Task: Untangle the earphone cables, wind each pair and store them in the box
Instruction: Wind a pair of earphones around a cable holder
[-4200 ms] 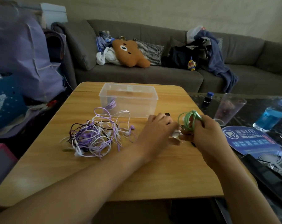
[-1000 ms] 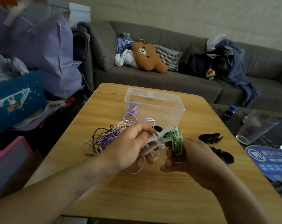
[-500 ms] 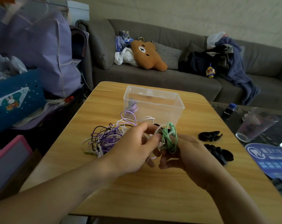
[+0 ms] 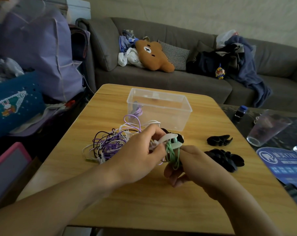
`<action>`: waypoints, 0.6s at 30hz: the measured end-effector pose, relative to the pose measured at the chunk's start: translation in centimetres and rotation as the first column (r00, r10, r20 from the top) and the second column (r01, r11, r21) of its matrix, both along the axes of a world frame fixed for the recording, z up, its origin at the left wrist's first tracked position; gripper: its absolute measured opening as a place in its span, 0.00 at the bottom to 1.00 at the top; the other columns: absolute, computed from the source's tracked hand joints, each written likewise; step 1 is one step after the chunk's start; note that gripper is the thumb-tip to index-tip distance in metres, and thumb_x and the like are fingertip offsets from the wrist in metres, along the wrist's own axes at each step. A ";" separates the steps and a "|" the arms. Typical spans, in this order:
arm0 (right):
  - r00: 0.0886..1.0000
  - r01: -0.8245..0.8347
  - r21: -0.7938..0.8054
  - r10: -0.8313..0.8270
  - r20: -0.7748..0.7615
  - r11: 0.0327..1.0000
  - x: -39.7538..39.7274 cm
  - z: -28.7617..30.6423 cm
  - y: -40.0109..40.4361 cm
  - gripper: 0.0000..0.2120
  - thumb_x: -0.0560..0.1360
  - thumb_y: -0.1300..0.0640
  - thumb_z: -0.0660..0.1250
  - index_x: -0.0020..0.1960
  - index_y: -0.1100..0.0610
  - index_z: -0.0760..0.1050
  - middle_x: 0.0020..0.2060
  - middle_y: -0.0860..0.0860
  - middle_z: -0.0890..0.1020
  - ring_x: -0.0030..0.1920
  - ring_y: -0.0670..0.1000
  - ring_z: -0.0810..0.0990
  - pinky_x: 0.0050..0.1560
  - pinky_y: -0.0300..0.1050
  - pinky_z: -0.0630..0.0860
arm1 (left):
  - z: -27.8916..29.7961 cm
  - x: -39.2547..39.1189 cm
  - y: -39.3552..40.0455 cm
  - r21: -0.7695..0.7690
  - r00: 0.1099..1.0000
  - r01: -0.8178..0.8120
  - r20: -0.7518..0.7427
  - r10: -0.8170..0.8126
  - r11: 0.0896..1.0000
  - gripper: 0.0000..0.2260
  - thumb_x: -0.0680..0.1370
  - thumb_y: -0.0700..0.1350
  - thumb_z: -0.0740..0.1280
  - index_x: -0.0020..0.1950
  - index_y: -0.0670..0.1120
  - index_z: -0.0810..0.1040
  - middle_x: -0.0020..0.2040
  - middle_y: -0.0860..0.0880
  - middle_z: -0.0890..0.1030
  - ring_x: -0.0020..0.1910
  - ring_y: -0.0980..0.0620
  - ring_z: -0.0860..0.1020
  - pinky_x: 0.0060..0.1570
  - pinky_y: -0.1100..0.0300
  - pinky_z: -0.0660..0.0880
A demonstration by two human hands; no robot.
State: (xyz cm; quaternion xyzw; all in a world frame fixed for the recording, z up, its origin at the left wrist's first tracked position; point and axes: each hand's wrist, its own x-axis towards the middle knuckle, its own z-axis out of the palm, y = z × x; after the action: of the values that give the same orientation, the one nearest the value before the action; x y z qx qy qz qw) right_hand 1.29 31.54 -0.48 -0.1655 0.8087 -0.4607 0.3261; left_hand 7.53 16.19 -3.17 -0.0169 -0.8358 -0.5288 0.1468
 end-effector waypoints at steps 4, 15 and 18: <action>1.000 0.022 -0.090 -0.022 0.000 0.996 0.0 0.2 0.4 0.17 0.85 0.55 0.52 0.54 0.62 0.77 0.36 0.56 0.81 0.34 0.54 0.79 0.37 0.47 0.77 | 0.0 -0.1 0.1 0.086 0.999 -0.042 0.017 0.040 0.995 0.03 0.80 0.42 0.65 0.53 0.48 0.75 0.30 0.58 0.79 0.29 0.60 0.77 0.32 0.66 0.72; 0.997 0.078 -0.134 -0.075 0.023 0.988 0.3 0.3 0.1 0.20 0.85 0.51 0.50 0.51 0.60 0.78 0.34 0.57 0.83 0.35 0.55 0.80 0.41 0.52 0.77 | -0.3 -0.3 -0.3 0.066 0.998 -0.057 -0.017 0.058 0.996 0.03 0.80 0.43 0.67 0.53 0.50 0.76 0.40 0.49 0.82 0.33 0.55 0.80 0.35 0.58 0.77; 0.996 0.093 -0.168 -0.090 0.027 0.981 0.3 0.4 0.1 0.22 0.84 0.52 0.48 0.49 0.61 0.78 0.33 0.57 0.83 0.35 0.57 0.80 0.42 0.54 0.77 | -0.3 -0.3 -0.4 0.080 0.998 -0.055 -0.020 0.057 0.995 0.03 0.80 0.43 0.66 0.52 0.50 0.76 0.40 0.49 0.82 0.32 0.53 0.79 0.36 0.55 0.78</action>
State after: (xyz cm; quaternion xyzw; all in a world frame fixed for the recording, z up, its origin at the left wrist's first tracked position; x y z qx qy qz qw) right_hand 1.59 31.61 -0.08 -0.1508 0.7702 -0.5437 0.2973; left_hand 7.18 15.79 -3.43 0.0066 -0.8127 -0.5569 0.1715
